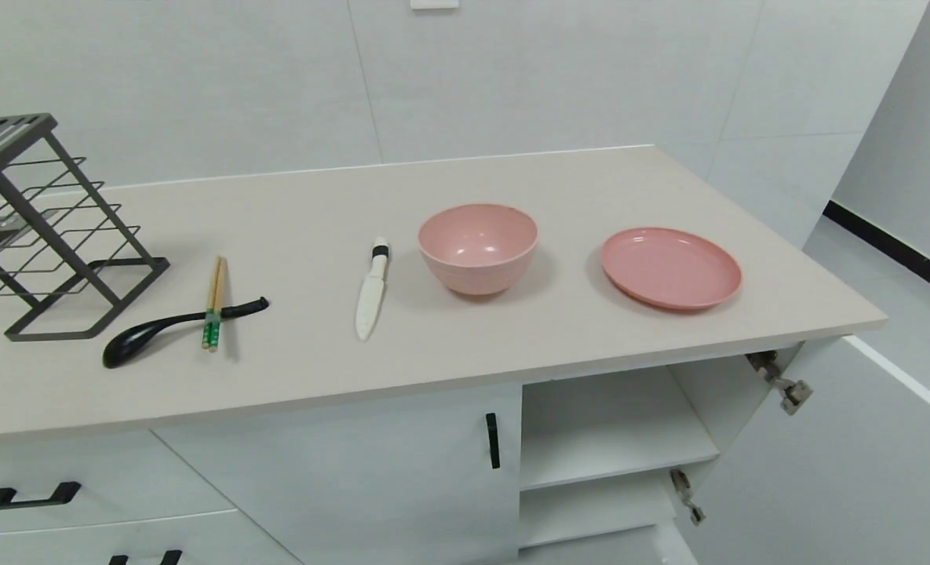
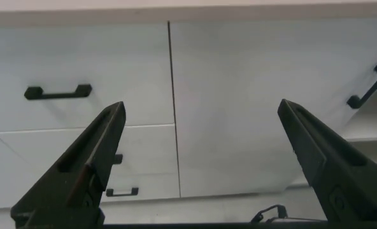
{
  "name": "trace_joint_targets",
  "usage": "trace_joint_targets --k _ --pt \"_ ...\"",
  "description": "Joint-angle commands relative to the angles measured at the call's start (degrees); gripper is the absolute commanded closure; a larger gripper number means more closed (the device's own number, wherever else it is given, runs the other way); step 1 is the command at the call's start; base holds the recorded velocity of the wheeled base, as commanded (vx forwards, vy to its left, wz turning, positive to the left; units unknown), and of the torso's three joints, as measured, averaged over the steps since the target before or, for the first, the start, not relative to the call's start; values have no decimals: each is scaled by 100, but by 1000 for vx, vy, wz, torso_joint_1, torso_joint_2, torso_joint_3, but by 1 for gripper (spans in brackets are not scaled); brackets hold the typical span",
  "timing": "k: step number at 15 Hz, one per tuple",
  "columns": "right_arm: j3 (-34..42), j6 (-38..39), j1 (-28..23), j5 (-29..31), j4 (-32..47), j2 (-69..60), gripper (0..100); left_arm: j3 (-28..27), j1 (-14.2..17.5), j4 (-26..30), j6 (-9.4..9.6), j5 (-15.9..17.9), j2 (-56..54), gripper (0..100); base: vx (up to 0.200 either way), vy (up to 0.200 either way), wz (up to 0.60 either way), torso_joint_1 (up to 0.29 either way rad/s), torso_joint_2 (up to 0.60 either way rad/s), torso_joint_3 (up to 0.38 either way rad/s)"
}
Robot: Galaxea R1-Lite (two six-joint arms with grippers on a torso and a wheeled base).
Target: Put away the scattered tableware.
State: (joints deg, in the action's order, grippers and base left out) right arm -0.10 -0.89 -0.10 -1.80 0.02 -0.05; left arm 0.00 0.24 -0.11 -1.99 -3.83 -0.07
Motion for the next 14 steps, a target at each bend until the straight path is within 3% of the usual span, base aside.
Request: trace_joint_targets --k 1,3,6,14 --pt "1 10 1 5 -2 5 0 0 2 -7 -3 -4 7 0 0 0 0 393 -476 -242" --pt "1 19 1 5 -2 5 0 0 2 -7 -3 -4 7 0 0 0 0 312 -493 -237" --pt "1 19 1 5 -2 5 0 0 2 -7 -39 -4 7 0 200 0 0 290 -526 -250" --pt "1 27 1 5 -2 5 0 0 2 -7 -83 -4 7 0 0 0 0 278 -531 -254"
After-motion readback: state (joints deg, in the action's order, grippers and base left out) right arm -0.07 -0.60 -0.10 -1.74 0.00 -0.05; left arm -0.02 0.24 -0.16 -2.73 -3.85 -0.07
